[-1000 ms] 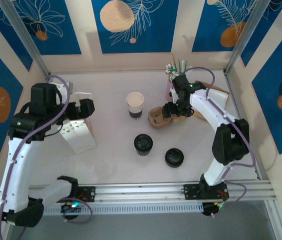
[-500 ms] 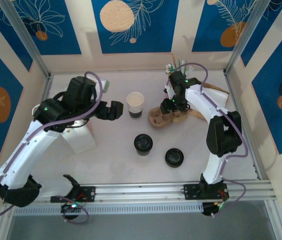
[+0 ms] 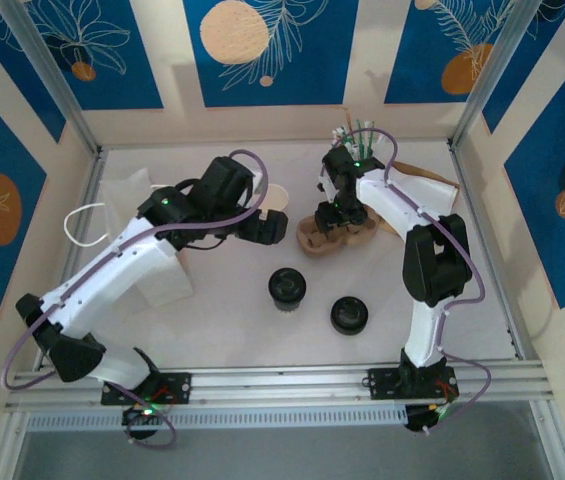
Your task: Pack the takeout coffee
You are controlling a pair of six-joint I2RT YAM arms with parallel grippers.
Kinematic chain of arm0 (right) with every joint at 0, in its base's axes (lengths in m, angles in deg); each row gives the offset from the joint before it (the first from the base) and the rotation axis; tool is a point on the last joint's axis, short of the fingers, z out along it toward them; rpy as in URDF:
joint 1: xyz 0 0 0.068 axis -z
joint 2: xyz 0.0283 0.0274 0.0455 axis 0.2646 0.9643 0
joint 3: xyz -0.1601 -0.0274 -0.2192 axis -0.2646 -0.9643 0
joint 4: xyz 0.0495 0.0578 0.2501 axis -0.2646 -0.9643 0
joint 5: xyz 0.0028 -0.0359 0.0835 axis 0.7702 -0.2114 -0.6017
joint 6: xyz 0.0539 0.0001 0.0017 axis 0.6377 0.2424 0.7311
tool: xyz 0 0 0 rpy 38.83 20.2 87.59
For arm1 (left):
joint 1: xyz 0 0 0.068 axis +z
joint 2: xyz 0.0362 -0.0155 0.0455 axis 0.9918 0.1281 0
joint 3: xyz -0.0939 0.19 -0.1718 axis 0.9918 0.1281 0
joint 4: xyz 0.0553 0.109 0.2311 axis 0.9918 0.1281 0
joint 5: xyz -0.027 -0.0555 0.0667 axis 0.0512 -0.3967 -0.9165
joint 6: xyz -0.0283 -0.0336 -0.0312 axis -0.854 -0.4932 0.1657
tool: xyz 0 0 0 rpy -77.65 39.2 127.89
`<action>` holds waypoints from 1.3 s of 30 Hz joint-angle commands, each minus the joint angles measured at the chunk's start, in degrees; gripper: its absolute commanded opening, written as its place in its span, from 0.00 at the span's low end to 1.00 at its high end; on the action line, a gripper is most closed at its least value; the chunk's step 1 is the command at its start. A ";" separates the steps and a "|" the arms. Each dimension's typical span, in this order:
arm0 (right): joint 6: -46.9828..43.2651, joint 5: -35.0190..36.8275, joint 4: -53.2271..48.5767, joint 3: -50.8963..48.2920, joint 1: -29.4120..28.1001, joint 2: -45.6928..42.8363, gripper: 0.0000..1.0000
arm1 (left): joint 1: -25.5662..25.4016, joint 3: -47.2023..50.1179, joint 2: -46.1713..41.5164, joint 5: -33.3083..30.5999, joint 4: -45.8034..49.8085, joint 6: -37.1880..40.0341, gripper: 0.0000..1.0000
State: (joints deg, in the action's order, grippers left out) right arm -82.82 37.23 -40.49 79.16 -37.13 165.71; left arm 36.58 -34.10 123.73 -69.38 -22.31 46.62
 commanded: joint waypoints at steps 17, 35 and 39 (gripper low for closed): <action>-0.52 -0.47 0.00 1.55 1.14 1.58 0.51 | -0.78 3.51 1.11 2.09 -3.24 -1.53 1.00; -0.32 0.38 -1.23 2.34 0.66 -0.09 0.38 | -0.79 4.57 0.25 1.48 -3.07 -1.61 1.00; -0.13 0.54 -2.01 2.90 0.49 -1.33 0.38 | -0.78 4.75 0.01 1.44 -3.15 -1.65 1.00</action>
State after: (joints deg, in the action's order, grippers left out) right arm -82.97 38.35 -40.84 80.25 -36.27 166.94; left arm 36.31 -30.10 125.09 -68.13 -24.89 45.26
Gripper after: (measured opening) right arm 0.384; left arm 0.999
